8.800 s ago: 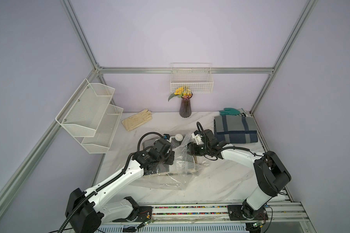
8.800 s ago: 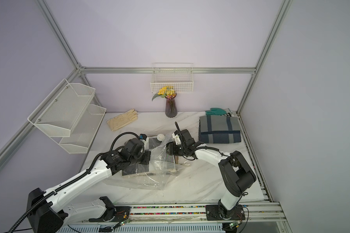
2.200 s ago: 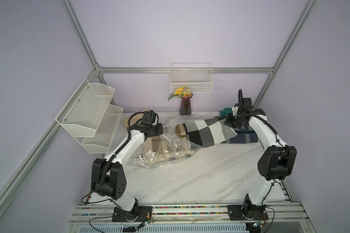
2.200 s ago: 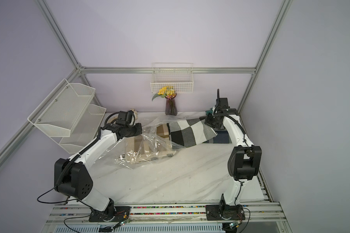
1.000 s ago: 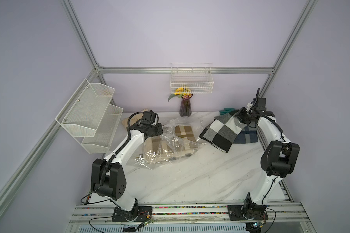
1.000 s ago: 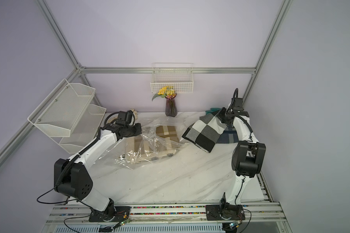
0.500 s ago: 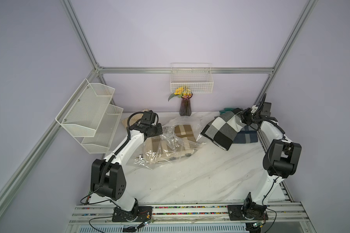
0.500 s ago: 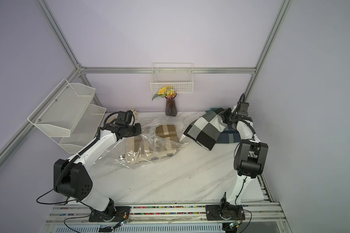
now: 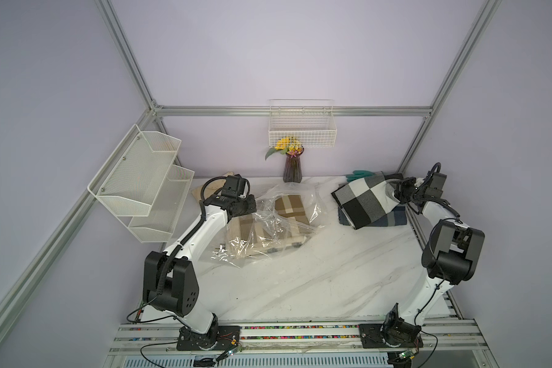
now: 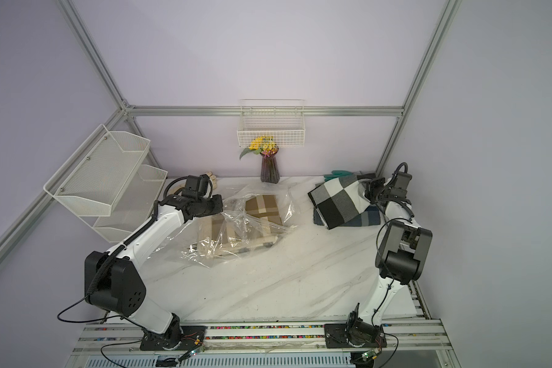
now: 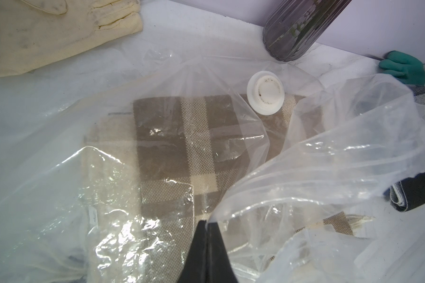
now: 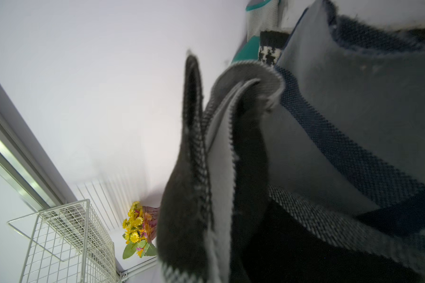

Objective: Take the scarf out of the vacuum bag
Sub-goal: Place the scarf at the corner of the board.

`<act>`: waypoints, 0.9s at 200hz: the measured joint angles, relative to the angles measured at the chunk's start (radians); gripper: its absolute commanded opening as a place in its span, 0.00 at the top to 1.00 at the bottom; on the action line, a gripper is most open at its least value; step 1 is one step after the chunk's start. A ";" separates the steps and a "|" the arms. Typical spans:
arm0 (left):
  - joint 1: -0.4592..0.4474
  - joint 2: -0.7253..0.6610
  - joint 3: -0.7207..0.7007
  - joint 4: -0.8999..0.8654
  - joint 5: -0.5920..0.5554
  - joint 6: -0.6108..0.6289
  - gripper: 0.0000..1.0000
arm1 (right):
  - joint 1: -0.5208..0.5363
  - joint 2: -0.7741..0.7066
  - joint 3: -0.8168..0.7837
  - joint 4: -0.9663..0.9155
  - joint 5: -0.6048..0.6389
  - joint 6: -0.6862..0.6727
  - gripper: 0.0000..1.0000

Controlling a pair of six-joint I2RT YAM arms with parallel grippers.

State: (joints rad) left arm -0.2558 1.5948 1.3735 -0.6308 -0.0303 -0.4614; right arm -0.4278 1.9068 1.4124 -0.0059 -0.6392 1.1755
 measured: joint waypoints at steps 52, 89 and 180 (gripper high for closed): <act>0.000 0.000 0.000 0.000 -0.001 0.000 1.00 | -0.034 0.058 -0.036 0.130 -0.041 0.135 1.00; 0.000 0.000 0.000 0.000 0.000 0.000 1.00 | -0.051 0.058 -0.058 0.149 -0.044 0.182 1.00; 0.000 0.000 0.000 0.000 0.000 0.000 1.00 | -0.090 0.082 0.108 -0.069 -0.002 0.020 0.82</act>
State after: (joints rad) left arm -0.2558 1.5948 1.3735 -0.6308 -0.0307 -0.4610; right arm -0.5175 1.9892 1.5204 -0.0753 -0.6407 1.1957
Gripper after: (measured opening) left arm 0.047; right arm 0.108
